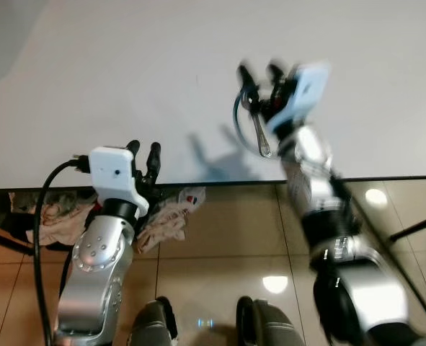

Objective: Setting the table

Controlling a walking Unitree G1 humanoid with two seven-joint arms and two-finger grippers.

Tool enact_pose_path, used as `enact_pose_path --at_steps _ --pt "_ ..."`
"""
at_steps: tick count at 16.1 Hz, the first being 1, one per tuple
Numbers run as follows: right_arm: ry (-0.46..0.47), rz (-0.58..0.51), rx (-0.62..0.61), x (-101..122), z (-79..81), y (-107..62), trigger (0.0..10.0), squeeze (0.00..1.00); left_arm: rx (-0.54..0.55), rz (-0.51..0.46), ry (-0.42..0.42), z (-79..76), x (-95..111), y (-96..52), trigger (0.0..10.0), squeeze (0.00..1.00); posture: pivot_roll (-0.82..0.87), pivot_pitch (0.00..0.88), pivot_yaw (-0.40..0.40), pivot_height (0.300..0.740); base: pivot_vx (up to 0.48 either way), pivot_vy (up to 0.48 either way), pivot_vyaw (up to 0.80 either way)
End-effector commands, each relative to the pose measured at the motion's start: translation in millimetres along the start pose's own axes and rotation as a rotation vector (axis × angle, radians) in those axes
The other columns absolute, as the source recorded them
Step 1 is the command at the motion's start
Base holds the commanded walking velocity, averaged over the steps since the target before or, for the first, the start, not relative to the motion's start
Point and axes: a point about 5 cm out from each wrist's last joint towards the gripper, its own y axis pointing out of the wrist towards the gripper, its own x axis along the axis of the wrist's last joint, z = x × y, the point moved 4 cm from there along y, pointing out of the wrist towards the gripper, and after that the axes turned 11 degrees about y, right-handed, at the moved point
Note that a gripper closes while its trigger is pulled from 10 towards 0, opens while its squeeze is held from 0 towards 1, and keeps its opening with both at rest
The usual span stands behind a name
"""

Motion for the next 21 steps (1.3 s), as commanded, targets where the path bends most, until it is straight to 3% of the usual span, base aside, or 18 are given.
enact_pose_path --at_steps 1,2,4,8,10,11,12,15,17,18,21 --pt "0.029 0.004 0.026 -6 4.2 -9.7 10.0 0.0 0.018 0.015 0.03 2.3 -8 2.6 10.0 0.0 -0.07 0.068 -0.014 0.74 0.0 0.0 0.0" --pt "0.037 0.013 0.024 -10 4.0 -14.1 10.0 0.0 0.02 0.022 0.037 2.1 -10 3.5 10.0 0.0 -0.07 0.059 -0.014 0.74 0.0 0.0 0.0" --pt "0.029 0.087 -0.006 -35 -5.3 -44.6 10.0 0.0 0.011 0.078 0.029 -0.9 -31 4.5 10.0 0.0 -0.08 0.03 -0.009 0.74 0.0 0.0 0.0" --pt "-0.015 0.155 -0.083 -53 -24.9 -74.9 10.0 0.0 -0.024 0.144 0.04 -4.7 -53 -0.9 10.0 0.0 -0.09 0.02 0.01 0.74 0.0 0.24 0.0" --pt "-0.048 0.163 -0.129 -54 -33.3 -82.5 10.0 0.0 -0.066 0.121 0.031 -11.3 -51 5.6 10.0 0.0 -0.09 0.02 0.021 0.74 0.0 0.48 0.0" --pt "-0.1 0.159 -0.182 -51 -41.1 -84.3 10.0 0.0 -0.114 0.098 0.003 -20.3 -47 10.6 10.0 0.0 -0.1 0.017 0.028 0.74 0.0 0.48 0.0" --pt "-0.199 0.168 -0.277 -50 -56.5 -91.3 10.0 0.0 -0.211 0.062 -0.048 -38.7 -39 14.6 10.0 0.0 -0.1 0.019 0.026 0.74 0.0 0.48 0.0" --pt "-0.251 0.234 -0.345 -61 -73.0 -114.7 10.0 0.0 -0.348 0.044 -0.087 -62.5 -39 12.8 10.0 0.0 -0.11 0.019 0.034 0.74 0.0 0.48 0.0" --pt "-0.251 0.23 -0.334 -58 -71.4 -114.4 10.0 0.0 -0.34 0.042 -0.095 -59.5 -39 13.2 10.0 0.0 -0.11 0.018 0.037 0.74 0.0 0.48 0.0" --pt "-0.219 0.159 -0.3 -42 -61.7 -100.9 10.0 0.0 -0.298 0.017 -0.166 -48.1 -30 16.6 10.0 0.0 -0.12 0.025 0.039 0.74 0.0 0.48 0.0" --pt "-0.242 0.246 -0.314 -65 -67.3 -104.9 10.0 0.0 -0.17 0.099 -0.224 -24.5 -59 8.9 10.0 0.0 -0.1 0.017 0.027 0.74 0.0 0.48 0.0"
